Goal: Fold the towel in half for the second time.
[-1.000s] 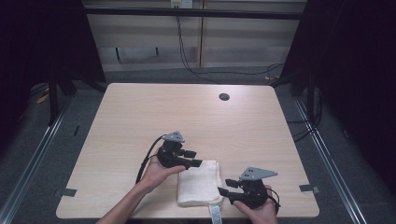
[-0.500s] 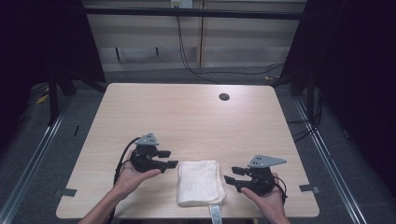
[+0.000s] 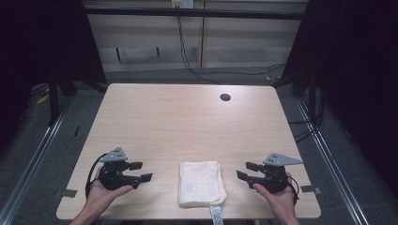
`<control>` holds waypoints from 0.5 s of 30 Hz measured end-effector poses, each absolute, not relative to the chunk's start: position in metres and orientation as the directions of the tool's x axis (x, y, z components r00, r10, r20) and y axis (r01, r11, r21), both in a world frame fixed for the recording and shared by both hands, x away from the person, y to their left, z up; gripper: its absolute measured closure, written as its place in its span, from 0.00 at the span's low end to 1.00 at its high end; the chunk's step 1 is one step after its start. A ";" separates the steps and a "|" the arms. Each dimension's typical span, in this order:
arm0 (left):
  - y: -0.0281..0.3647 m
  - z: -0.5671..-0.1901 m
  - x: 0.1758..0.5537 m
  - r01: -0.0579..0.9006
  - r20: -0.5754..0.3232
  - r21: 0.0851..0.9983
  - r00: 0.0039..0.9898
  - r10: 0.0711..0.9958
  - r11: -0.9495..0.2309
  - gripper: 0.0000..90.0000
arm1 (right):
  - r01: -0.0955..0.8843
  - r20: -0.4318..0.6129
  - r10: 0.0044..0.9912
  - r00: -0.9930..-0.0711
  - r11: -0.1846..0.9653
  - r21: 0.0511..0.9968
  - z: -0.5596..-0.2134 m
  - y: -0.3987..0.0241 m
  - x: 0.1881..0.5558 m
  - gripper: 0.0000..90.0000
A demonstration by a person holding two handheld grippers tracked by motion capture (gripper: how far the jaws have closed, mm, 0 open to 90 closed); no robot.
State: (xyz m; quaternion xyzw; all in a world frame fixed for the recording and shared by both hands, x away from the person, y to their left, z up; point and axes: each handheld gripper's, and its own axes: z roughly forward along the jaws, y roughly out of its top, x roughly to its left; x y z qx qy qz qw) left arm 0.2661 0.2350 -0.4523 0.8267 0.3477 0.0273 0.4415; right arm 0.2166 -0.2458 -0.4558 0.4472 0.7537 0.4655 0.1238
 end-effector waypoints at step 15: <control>0.274 -0.464 0.252 0.571 -0.263 0.765 0.700 0.664 -0.299 0.33 | 0.552 0.205 0.851 -0.484 0.114 0.826 -0.467 -0.279 0.219 0.44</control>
